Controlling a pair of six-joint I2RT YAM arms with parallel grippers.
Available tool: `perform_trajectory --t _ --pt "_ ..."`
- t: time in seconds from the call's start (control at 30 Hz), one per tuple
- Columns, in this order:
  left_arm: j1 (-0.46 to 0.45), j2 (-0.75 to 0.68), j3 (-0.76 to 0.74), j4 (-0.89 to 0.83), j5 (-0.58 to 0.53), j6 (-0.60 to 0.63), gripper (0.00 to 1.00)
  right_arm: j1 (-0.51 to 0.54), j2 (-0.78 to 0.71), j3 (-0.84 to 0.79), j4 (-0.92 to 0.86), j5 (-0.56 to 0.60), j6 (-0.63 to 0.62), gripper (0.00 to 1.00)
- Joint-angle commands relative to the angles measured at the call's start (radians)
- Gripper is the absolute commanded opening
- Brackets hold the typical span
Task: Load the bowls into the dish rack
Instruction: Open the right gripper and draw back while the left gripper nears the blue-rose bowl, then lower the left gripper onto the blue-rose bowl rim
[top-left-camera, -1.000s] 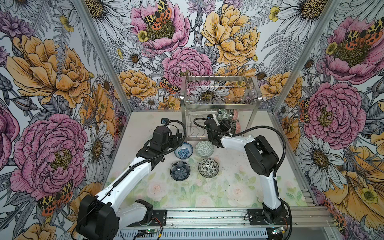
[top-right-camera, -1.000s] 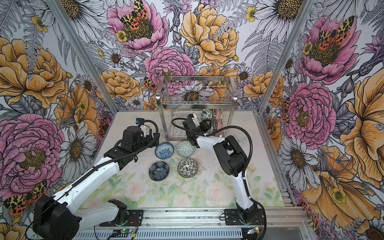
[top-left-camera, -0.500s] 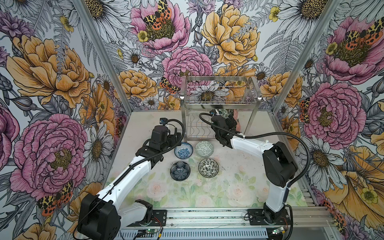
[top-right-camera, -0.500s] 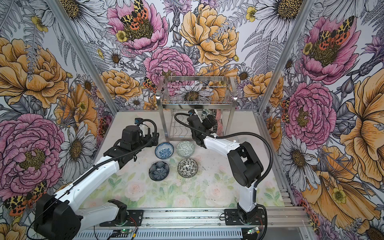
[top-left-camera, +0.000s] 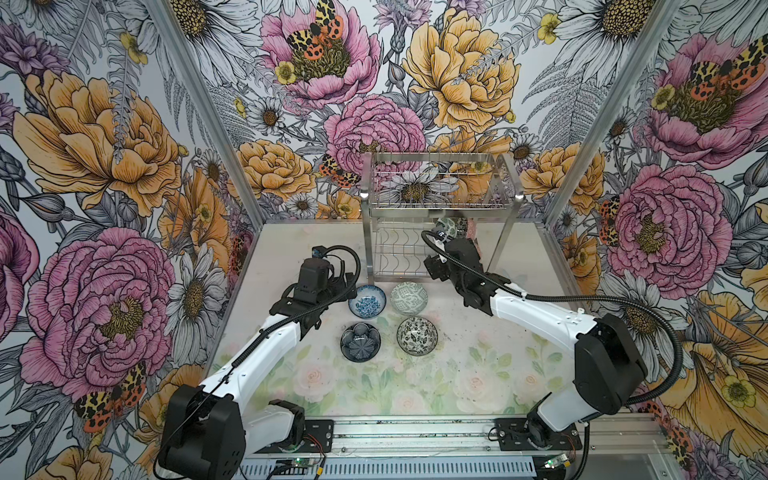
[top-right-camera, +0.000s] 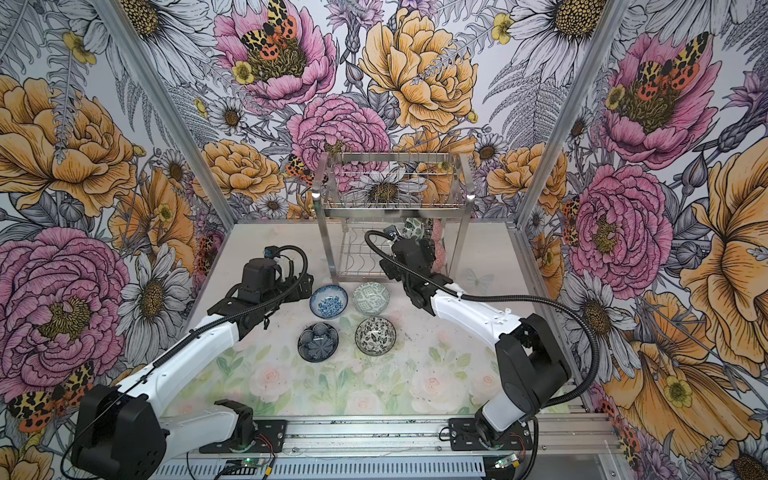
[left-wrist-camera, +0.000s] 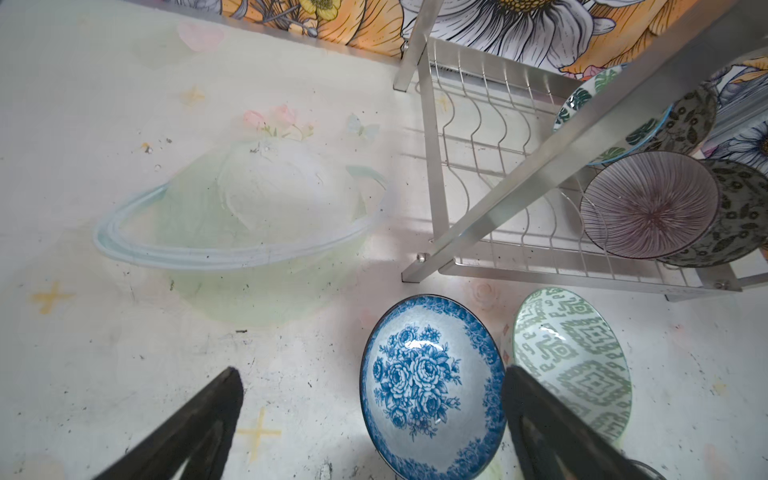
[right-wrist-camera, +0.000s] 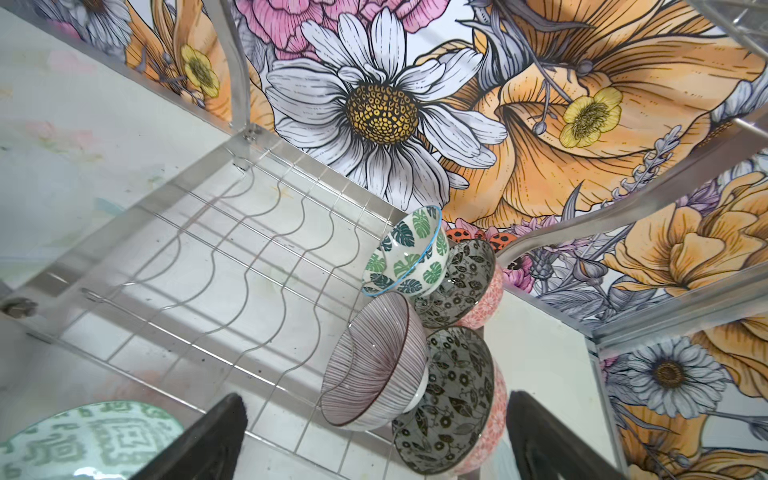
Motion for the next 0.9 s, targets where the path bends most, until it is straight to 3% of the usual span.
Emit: perform_trajectory --t 0.0,0.23,0.57,0.73,0.87 --pt "0.016 0.031 -0.029 0.015 0.056 -0.036 0.99 0.003 -0.063 -0.032 0.002 -0.072 0.085 1.00" --pt "0.017 0.126 -0.042 0.043 0.101 -0.052 0.99 -0.052 -0.109 -0.060 0.023 -0.193 0.186 1.00" --pt "0.012 0.225 -0.044 0.071 0.086 -0.071 0.97 -0.067 -0.090 -0.046 0.005 -0.187 0.195 1.00" --pt "0.006 0.265 -0.031 0.085 0.074 -0.072 0.90 -0.073 -0.081 -0.040 0.005 -0.189 0.197 1.00" --pt "-0.002 0.298 -0.015 0.088 0.072 -0.074 0.76 -0.075 -0.079 -0.038 0.005 -0.190 0.197 1.00"
